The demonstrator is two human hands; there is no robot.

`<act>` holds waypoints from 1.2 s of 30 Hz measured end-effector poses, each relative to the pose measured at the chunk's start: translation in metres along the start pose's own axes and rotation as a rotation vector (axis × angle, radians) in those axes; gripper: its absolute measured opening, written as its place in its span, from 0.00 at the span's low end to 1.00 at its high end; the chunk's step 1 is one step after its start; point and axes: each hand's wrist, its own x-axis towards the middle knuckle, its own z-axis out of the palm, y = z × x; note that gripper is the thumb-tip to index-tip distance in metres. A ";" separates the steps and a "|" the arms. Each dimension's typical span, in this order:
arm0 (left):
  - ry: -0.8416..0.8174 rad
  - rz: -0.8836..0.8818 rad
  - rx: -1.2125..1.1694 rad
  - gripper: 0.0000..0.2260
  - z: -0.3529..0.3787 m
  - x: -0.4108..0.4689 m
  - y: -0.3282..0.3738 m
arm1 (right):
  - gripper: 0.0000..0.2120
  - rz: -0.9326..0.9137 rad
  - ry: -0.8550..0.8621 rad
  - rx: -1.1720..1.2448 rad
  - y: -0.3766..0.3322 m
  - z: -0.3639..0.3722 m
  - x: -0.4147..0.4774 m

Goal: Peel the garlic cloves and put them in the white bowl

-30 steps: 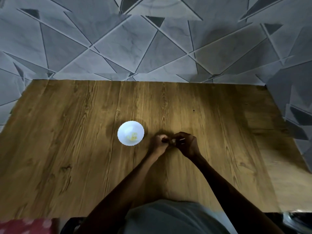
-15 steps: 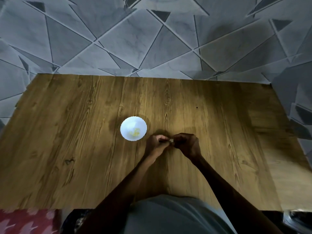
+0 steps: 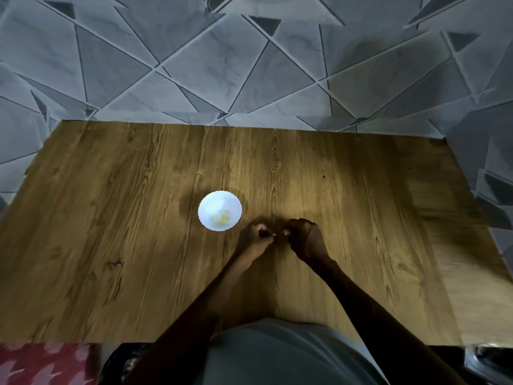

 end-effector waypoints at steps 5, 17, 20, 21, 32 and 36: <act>-0.083 -0.090 -0.351 0.07 -0.003 -0.009 -0.001 | 0.09 0.014 0.064 0.044 -0.006 -0.005 -0.006; -0.148 -0.356 -0.714 0.06 0.010 -0.039 -0.003 | 0.05 0.133 0.039 0.372 -0.031 -0.018 -0.046; -0.088 -0.308 -0.534 0.03 0.013 -0.040 -0.008 | 0.06 0.175 0.001 0.270 -0.031 -0.014 -0.050; -0.034 -0.227 -0.356 0.01 0.013 -0.040 -0.011 | 0.06 0.193 -0.027 0.207 -0.031 -0.012 -0.051; 0.098 0.221 0.792 0.32 0.003 -0.043 -0.033 | 0.10 0.193 -0.273 -0.318 -0.042 -0.002 -0.046; 0.097 0.230 0.774 0.32 0.001 -0.043 -0.033 | 0.13 0.210 -0.314 -0.405 -0.047 -0.004 -0.041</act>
